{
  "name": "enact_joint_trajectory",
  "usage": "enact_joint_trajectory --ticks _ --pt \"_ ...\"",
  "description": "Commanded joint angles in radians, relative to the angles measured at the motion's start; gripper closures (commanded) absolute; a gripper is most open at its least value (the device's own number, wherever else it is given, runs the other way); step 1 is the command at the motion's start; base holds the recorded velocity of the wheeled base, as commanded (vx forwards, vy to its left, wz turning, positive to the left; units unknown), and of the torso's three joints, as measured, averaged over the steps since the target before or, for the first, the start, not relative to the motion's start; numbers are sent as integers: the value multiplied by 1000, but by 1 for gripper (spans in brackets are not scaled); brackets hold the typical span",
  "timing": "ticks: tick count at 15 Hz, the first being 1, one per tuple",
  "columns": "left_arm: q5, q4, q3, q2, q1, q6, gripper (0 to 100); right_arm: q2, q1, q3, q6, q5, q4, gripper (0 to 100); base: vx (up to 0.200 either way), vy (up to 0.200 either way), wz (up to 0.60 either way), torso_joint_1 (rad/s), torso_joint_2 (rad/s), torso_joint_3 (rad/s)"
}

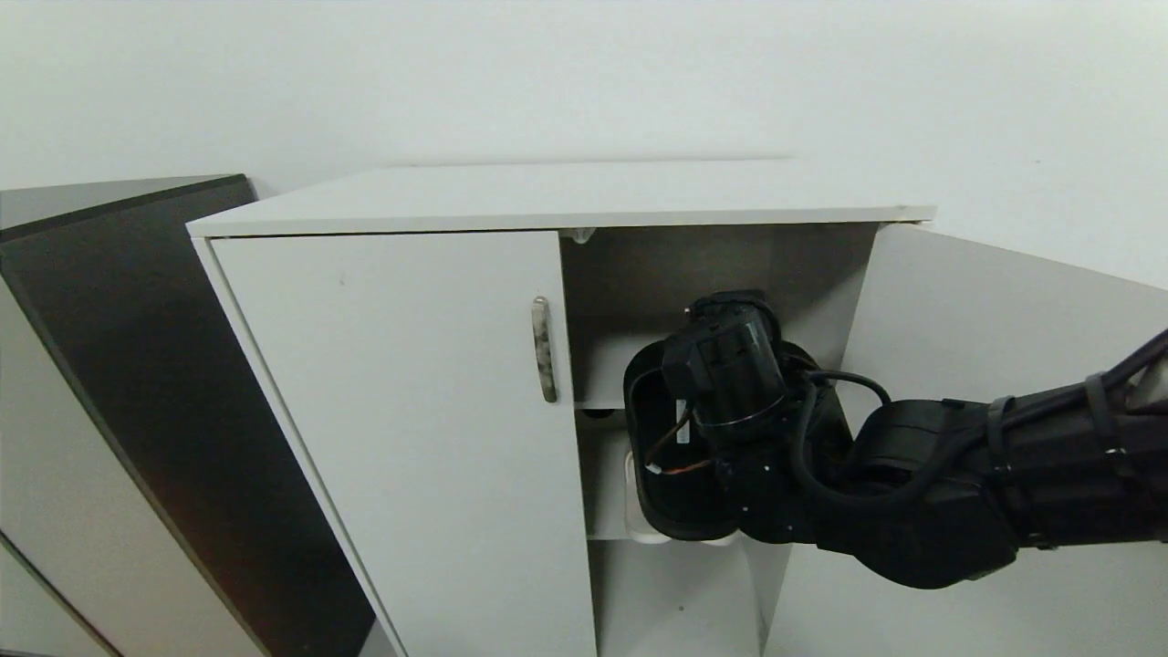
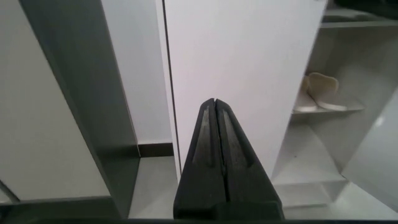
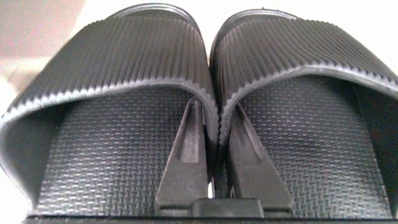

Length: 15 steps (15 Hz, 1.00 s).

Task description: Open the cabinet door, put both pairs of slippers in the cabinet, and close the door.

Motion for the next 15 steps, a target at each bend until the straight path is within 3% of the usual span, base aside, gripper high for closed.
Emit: enact_joint_trajectory --ticks 1,6,11,15 --pt "0 -1 0 0 0 0 100 2 0 -3 -8 2 -2 100 200 0 0 2 12 7" --pt "0 -1 0 0 0 0 100 30 -9 -6 -14 7 -20 100 0 0 0 0 0 0" --pt "0 -1 0 0 0 0 100 106 -72 -94 -17 102 -25 100 0 0 0 0 0 0" --pt "0 -1 0 0 0 -2 100 189 -107 -204 -71 105 -37 100 0 0 0 0 0 0"
